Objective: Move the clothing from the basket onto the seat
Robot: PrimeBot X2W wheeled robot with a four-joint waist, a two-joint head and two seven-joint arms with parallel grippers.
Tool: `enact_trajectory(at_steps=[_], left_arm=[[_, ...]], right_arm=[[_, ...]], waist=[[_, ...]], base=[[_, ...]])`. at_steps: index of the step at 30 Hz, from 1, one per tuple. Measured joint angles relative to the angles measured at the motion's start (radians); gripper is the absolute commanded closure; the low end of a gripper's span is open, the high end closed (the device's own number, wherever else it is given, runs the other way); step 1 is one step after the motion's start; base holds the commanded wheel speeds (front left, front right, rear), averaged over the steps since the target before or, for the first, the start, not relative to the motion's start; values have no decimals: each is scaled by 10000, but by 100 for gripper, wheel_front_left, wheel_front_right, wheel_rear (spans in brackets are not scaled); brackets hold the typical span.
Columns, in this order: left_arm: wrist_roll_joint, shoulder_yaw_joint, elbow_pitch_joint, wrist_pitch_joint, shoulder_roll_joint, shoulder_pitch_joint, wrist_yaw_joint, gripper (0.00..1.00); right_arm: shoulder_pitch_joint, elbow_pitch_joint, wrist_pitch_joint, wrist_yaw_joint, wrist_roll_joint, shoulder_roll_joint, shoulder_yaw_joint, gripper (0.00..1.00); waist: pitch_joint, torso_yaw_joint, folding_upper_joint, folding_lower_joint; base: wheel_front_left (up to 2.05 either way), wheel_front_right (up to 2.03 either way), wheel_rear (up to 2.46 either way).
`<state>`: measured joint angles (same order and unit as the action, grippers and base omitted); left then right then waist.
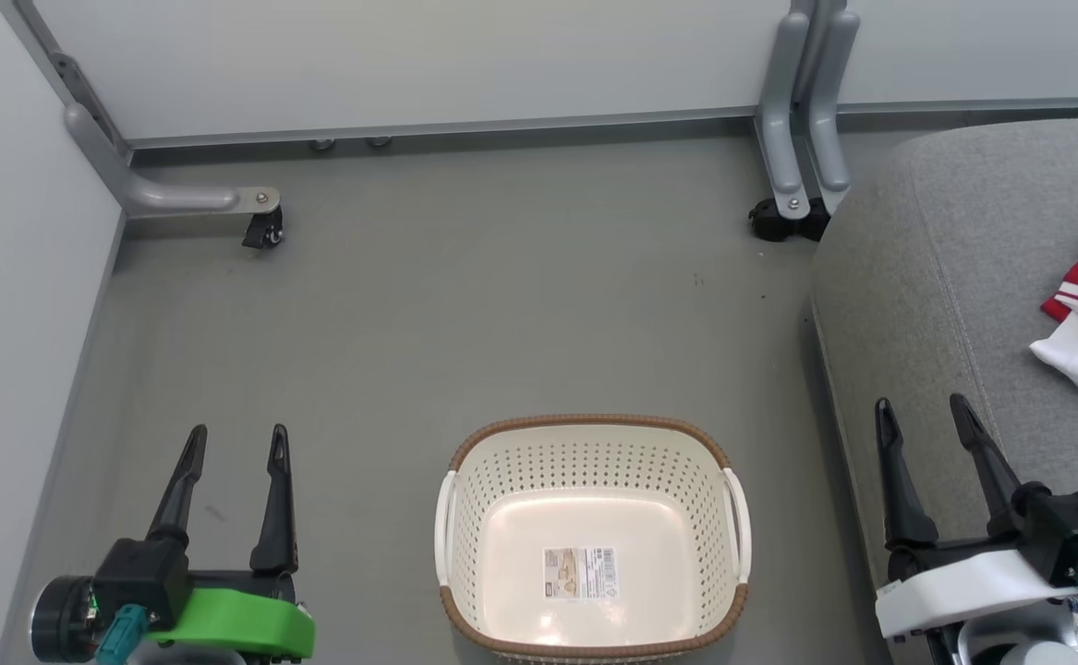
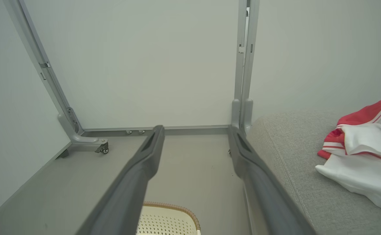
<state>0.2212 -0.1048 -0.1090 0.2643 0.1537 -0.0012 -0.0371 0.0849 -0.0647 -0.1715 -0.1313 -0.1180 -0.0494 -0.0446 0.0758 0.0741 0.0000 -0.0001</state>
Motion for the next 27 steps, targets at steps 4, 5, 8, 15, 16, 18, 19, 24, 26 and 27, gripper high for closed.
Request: enact_trajectory(at_steps=[4, 5, 8, 15, 16, 18, 19, 24, 26, 27], left_arm=[[-238, 125, -86, 0, -161, 204, -163, 0], [-263, 163, -109, 0, -178, 244, -176, 0], [-370, 284, -174, -2, -251, 362, -268, 0], [-548, 431, -247, -2, -368, 420, -468, 0], [-560, 453, -253, -2, -391, 424, -495, 0], [-587, 504, -274, -2, -424, 426, -514, 0], [-612, 518, -282, 0, -431, 426, -525, 0], [-719, 566, -355, -2, -506, 426, -610, 0], [-779, 600, -370, -2, -527, 426, -644, 0], [-826, 616, -380, -2, -548, 426, -654, 0]], right_arm=[[378, -63, 79, 0, -56, 0, -2, 0], [442, -79, 86, 0, -84, 2, -2, 0], [603, -125, 125, 0, -130, 0, 33, 0], [696, -180, 198, 0, -155, 0, 73, 0], [696, -190, 203, 0, -155, 0, 77, 0], [696, -215, 203, 0, -155, 0, 86, 0], [696, -217, 203, 0, -155, 0, 90, 0], [695, -238, 203, 0, -153, 0, 90, 0], [695, -247, 207, 0, -153, 0, 107, 0], [695, -247, 211, 0, -153, 0, 130, 0]], waist=[[-218, -26, 0, 0], [-257, -31, 0, 0], [-351, -56, 0, 0], [-446, -83, 0, 0], [-457, -85, 0, 0], [-453, -85, 0, 0], [-449, -81, 0, 0], [-451, -47, 0, 0], [-433, -57, 0, 0], [-425, -66, 0, 0]], base=[[0, 0, 0], [0, 0, 0], [0, 0, 0], [0, 0, 0], [0, 0, 0], [0, 0, 0], [0, 0, 0], [0, 0, 0], [0, 0, 0], [0, 0, 0]])
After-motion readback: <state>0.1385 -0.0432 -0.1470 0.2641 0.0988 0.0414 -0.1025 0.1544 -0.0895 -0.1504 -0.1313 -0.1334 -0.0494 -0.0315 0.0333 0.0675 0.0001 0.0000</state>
